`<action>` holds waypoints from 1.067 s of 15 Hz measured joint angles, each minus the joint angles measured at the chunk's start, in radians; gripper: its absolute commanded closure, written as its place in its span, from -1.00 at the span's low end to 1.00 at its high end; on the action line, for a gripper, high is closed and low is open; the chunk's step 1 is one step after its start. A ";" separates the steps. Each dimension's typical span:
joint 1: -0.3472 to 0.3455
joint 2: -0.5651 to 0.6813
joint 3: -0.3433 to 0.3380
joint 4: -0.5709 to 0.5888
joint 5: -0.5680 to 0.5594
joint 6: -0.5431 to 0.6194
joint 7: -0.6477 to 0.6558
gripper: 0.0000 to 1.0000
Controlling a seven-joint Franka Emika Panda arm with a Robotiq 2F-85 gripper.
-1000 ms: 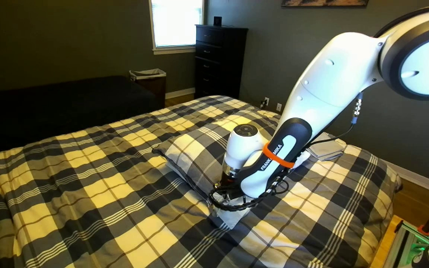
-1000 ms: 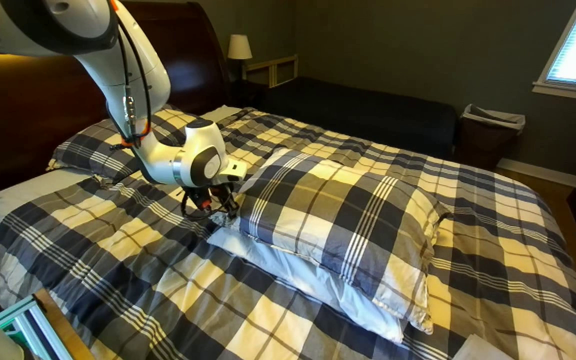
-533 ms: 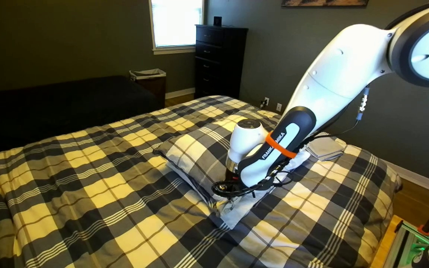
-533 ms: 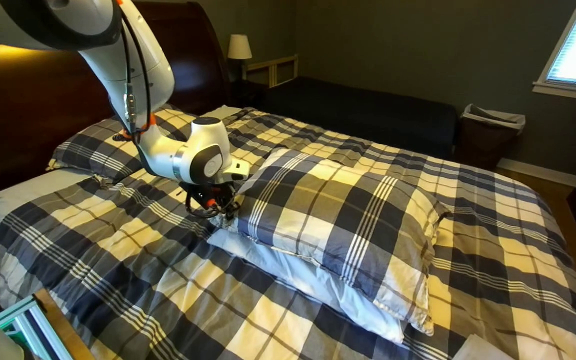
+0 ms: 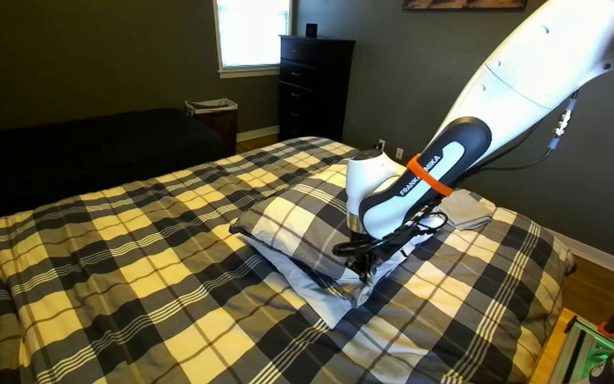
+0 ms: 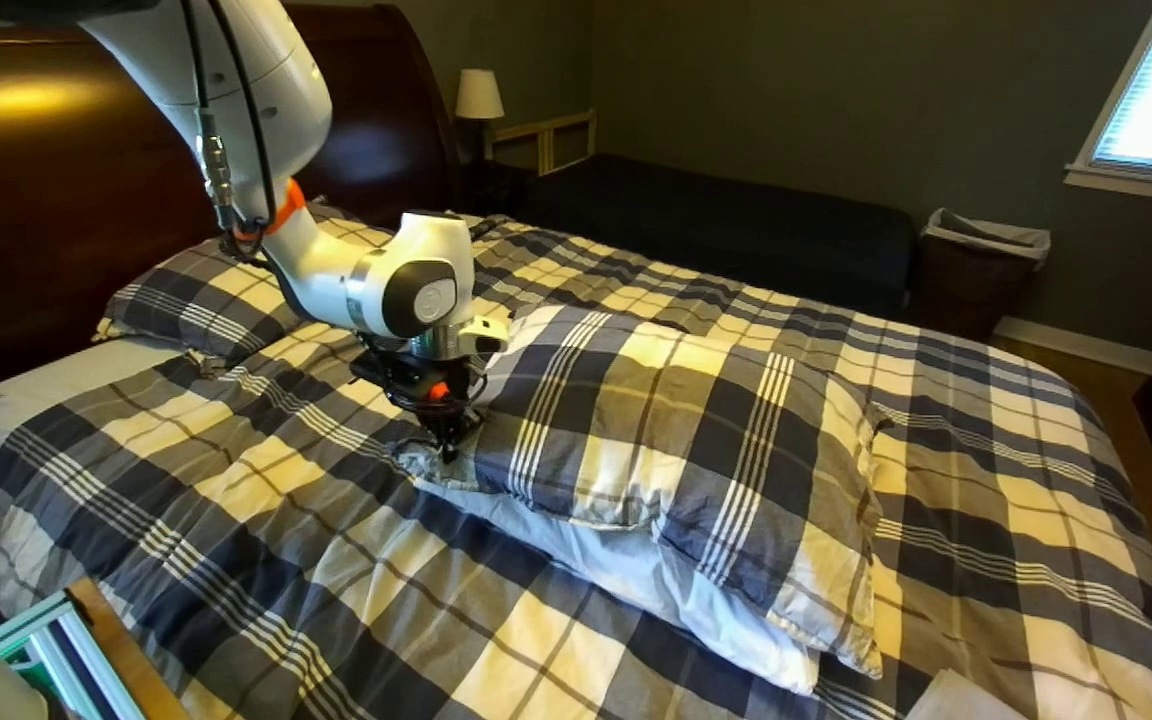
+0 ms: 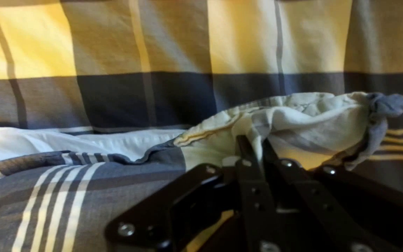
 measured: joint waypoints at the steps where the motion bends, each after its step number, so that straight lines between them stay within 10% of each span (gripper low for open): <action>1: -0.015 -0.020 0.002 -0.012 -0.009 -0.045 -0.039 0.96; 16: -0.156 -0.254 0.004 -0.131 -0.212 -0.675 -0.184 0.96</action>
